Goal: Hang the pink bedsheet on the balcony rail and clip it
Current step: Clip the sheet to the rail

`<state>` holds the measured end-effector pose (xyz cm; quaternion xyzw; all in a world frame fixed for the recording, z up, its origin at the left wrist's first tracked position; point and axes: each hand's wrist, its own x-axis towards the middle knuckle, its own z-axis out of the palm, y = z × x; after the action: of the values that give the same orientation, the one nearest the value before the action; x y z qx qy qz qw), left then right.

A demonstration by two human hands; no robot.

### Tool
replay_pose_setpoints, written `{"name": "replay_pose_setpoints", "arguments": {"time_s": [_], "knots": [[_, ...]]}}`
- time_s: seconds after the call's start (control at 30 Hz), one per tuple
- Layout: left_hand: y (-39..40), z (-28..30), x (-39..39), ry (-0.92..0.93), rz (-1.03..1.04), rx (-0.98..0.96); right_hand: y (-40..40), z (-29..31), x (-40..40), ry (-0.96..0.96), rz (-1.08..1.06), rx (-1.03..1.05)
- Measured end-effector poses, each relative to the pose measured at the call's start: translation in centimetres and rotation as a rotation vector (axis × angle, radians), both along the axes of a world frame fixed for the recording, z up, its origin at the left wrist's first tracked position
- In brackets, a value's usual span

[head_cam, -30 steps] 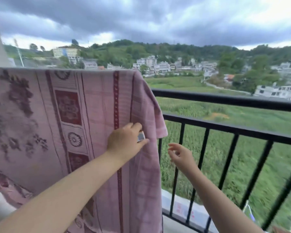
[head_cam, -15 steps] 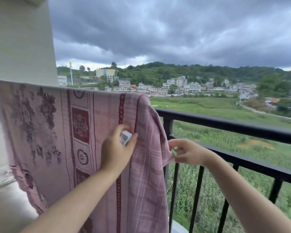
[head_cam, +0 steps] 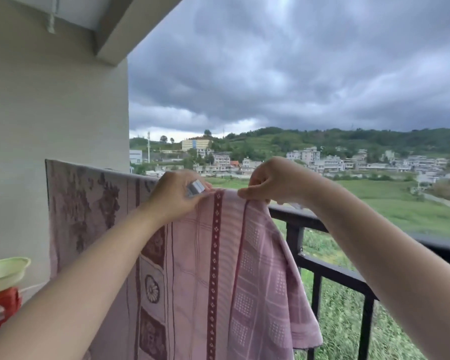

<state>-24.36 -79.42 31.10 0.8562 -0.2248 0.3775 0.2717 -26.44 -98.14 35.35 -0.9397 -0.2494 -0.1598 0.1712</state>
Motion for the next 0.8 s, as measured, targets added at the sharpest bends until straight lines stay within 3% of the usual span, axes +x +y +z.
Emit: {"name": "replay_pose_setpoints", "arguments": {"time_s": [0.13, 0.3, 0.4, 0.6, 0.7, 0.8], "knots": [[1.1, 1.3, 2.0, 0.005, -0.038, 0.215, 0.9, 1.4, 0.5, -0.013, -0.087, -0.091], [2.3, 2.7, 3.7, 0.116, -0.273, 0.228, 2.1, 1.5, -0.1, 0.066, -0.186, -0.094], [2.5, 3.2, 4.7, 0.085, -0.366, 0.272, 3.5, 1.0, -0.5, 0.112, -0.251, -0.083], [3.3, 2.4, 6.2, -0.053, -0.502, 0.341, 5.9, -0.2, -1.0, -0.152, -0.433, -0.037], [4.2, 2.3, 6.9, -0.113, -0.576, 0.355, 6.6, -0.3, -1.1, -0.196, -0.492, -0.061], [4.6, 2.0, 7.3, -0.203, -0.526, 0.399, 7.1, -0.2, -1.3, -0.266, -0.492, -0.126]]}}
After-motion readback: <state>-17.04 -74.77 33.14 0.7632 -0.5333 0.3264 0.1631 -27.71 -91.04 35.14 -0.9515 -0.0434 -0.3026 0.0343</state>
